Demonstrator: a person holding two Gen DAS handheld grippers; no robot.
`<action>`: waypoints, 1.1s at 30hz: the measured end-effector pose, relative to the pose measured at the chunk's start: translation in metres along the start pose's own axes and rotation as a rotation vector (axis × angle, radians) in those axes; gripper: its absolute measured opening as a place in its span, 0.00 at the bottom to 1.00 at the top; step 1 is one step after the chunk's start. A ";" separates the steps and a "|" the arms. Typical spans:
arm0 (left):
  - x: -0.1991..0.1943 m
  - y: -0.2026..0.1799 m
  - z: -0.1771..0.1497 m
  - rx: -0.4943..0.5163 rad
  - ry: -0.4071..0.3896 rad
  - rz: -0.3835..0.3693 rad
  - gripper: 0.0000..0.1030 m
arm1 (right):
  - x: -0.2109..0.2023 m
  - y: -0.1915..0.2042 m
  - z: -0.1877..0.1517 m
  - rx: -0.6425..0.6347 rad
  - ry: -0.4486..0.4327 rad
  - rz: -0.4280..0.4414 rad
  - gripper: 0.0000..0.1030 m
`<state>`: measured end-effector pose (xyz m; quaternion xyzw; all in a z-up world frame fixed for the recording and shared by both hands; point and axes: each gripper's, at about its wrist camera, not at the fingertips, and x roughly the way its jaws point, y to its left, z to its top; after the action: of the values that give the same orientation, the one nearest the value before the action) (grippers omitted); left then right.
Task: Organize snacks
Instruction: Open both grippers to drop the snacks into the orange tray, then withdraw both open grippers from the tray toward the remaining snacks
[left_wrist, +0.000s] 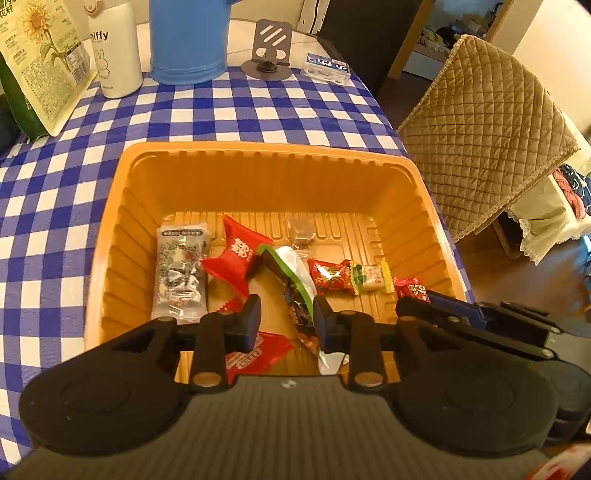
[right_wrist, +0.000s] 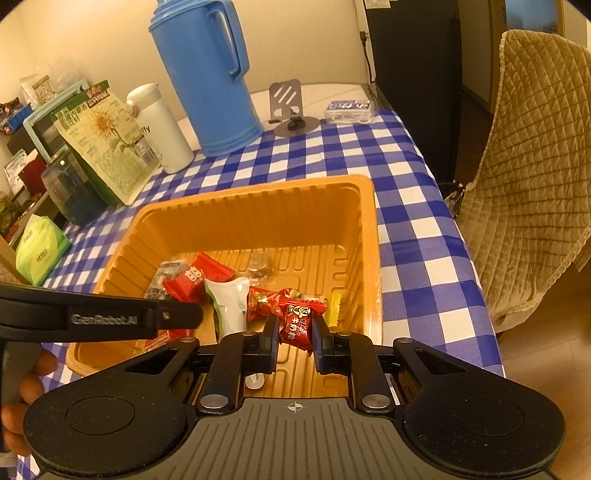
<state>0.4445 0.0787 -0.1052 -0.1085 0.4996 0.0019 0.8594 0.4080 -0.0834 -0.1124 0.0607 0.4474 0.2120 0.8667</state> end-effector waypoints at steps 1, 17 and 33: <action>-0.001 0.001 0.000 0.008 -0.001 0.005 0.26 | 0.001 0.000 0.000 -0.001 0.002 -0.002 0.18; -0.015 0.010 -0.005 0.050 -0.035 0.053 0.46 | 0.000 0.010 0.002 -0.047 0.016 -0.021 0.39; -0.057 0.012 -0.027 0.106 -0.104 0.102 0.66 | -0.037 0.023 -0.008 -0.044 -0.038 -0.004 0.80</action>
<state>0.3920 0.0912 -0.0713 -0.0368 0.4584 0.0249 0.8877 0.3754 -0.0790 -0.0832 0.0446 0.4262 0.2187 0.8767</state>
